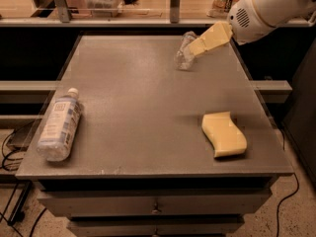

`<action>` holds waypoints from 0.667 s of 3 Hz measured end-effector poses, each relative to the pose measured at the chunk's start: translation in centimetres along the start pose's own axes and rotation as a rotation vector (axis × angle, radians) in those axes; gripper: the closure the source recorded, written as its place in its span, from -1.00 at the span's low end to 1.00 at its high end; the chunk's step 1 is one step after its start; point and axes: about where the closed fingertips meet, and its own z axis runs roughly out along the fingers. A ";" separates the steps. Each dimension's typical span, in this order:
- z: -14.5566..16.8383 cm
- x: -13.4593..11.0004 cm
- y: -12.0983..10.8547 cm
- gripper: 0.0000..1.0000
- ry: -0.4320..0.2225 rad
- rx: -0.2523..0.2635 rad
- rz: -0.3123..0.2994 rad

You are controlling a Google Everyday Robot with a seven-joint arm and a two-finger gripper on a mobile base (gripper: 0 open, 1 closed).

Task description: Move water bottle near blue plastic bottle

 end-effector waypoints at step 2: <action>1.5 -3.5 0.3 -1.00 -0.053 -0.041 0.016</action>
Offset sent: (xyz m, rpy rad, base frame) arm 0.0231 0.0193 0.0074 0.0512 -0.0126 0.0091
